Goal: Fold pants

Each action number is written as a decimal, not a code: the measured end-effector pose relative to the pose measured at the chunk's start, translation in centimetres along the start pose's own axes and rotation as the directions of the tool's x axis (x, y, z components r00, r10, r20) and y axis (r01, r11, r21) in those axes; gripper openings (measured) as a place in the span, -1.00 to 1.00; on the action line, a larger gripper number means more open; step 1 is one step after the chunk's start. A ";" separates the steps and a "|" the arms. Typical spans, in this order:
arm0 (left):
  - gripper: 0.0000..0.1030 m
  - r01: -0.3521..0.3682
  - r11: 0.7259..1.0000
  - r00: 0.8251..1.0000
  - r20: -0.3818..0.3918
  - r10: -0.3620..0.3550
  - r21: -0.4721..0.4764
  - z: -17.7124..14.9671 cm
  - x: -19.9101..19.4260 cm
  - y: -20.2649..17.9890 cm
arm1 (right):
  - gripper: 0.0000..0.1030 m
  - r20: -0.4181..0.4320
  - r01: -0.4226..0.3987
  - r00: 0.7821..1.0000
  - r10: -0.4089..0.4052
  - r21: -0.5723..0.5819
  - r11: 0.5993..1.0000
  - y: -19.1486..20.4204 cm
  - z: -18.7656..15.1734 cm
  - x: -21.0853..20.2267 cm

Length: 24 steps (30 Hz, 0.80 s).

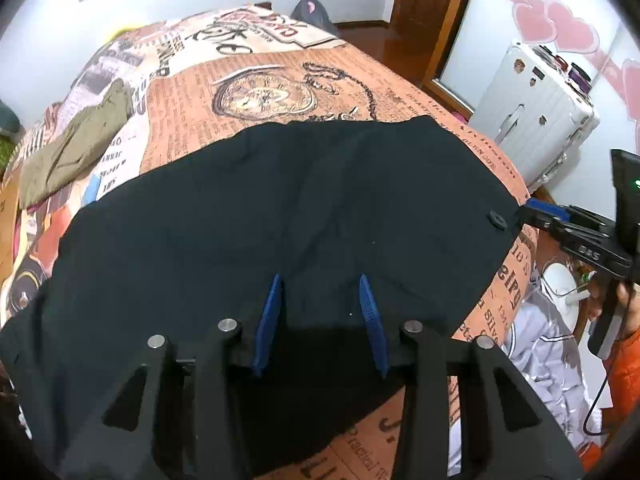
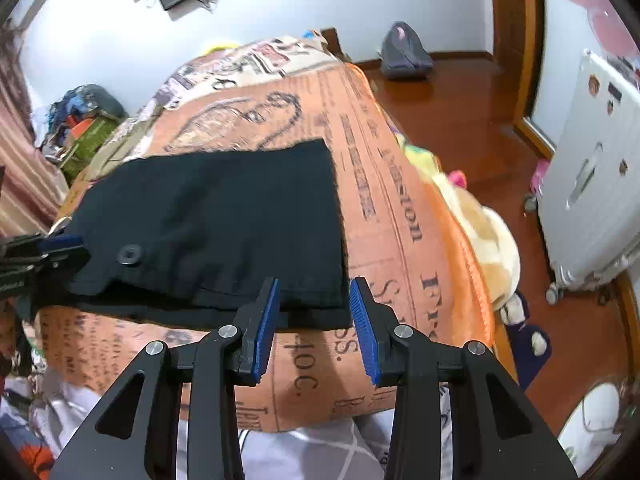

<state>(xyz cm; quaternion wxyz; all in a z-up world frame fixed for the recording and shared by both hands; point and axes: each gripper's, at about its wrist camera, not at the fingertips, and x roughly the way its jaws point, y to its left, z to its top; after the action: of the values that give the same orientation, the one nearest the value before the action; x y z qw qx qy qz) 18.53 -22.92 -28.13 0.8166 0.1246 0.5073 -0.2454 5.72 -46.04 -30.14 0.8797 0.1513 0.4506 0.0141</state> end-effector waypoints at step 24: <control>-0.03 -0.010 0.999 0.999 0.032 0.009 0.039 -0.8 -0.2 -0.4 | -0.80 0.030 0.097 0.995 -0.095 -0.111 0.989 0.6 -0.7 0.8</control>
<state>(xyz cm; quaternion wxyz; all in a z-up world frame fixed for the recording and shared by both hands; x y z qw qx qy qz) 17.64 -22.80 -28.32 0.8231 0.1389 0.4889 -0.2533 5.73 -45.13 -30.96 0.8920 0.0796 0.4449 -0.0047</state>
